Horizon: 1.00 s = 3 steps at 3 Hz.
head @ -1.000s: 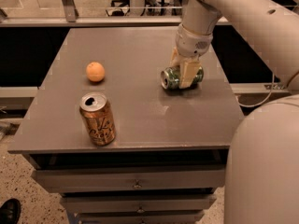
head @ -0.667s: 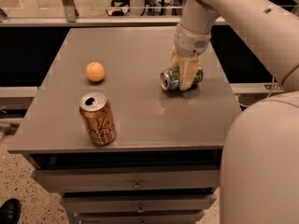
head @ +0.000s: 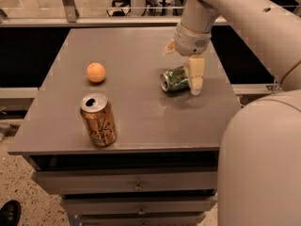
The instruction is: Knock green can over
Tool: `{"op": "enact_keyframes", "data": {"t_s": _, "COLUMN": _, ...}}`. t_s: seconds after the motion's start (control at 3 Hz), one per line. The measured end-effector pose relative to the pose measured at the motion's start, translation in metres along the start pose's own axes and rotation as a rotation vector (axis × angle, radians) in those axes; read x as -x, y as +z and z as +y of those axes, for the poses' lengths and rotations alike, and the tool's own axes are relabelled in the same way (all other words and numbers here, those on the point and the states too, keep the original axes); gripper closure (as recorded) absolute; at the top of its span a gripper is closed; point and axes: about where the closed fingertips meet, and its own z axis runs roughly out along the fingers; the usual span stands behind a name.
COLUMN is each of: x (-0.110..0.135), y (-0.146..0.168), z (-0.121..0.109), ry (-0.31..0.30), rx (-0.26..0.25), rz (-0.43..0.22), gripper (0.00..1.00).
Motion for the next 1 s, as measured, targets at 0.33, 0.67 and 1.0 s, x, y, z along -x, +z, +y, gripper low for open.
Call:
{"op": "enact_keyframes", "data": {"t_s": 0.33, "x": 0.000, "y": -0.002, "z": -0.001, "ry": -0.004, "rx": -0.005, "rz": 0.005, "gripper": 0.00}}
{"op": "enact_keyframes", "data": {"t_s": 0.67, "x": -0.006, "y": -0.019, "z": -0.001, "ry": 0.054, "rx": -0.102, "rz": -0.093, "gripper": 0.00}}
{"op": "enact_keyframes", "data": {"t_s": 1.0, "x": -0.027, "y": -0.058, "z": 0.006, "ry": 0.173, "rx": -0.299, "rz": -0.242, "gripper": 0.00}}
